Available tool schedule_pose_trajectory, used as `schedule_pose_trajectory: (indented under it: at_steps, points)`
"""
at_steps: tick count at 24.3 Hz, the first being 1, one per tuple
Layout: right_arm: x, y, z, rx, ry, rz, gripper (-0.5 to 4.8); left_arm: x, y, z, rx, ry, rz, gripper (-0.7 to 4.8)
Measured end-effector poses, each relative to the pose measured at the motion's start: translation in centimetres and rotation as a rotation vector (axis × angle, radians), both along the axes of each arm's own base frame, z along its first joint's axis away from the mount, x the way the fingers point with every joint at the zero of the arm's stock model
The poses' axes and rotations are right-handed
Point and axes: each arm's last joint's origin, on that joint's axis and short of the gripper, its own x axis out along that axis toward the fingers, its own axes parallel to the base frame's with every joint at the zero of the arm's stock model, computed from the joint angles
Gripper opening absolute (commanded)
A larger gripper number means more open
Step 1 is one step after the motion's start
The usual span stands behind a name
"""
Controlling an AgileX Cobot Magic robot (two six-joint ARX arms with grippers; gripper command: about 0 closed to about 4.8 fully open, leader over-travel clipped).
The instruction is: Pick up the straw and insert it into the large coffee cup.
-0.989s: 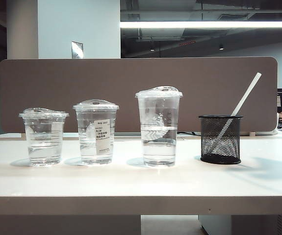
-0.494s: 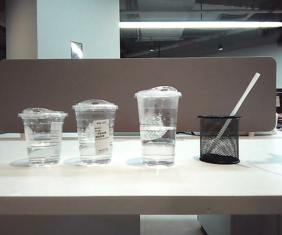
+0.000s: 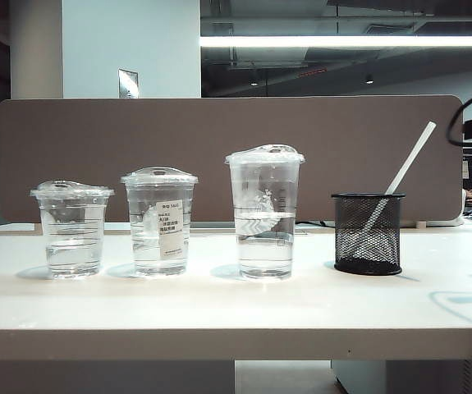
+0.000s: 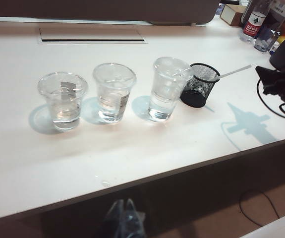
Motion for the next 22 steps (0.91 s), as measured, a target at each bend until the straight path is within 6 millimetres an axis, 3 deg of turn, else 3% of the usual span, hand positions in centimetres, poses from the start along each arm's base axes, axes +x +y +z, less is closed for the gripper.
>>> schedule_pose_trajectory:
  at_steps: [3,4,5,14,22]
  points:
    - [-0.5,1.1,-0.5,0.001,0.016,0.046,0.68,0.0,0.0,0.0,0.000,0.000,0.000,-0.04]
    - [-0.7,1.4,-0.7,0.000,0.023,0.058,1.67,0.0,0.0,0.0,0.000,0.000,0.000,-0.04]
    - [-0.8,1.9,-0.8,-0.001,0.027,0.072,1.93,0.0,0.0,0.0,0.000,0.000,0.000,-0.04]
    - [-1.2,4.7,-0.8,0.000,0.027,0.210,2.12,0.0,0.0,0.0,0.000,0.000,0.000,-0.04]
    - [-0.7,4.8,-0.2,0.001,-0.001,0.205,2.12,0.0,-0.1,0.0,-0.007,0.002,-0.020,-0.04]
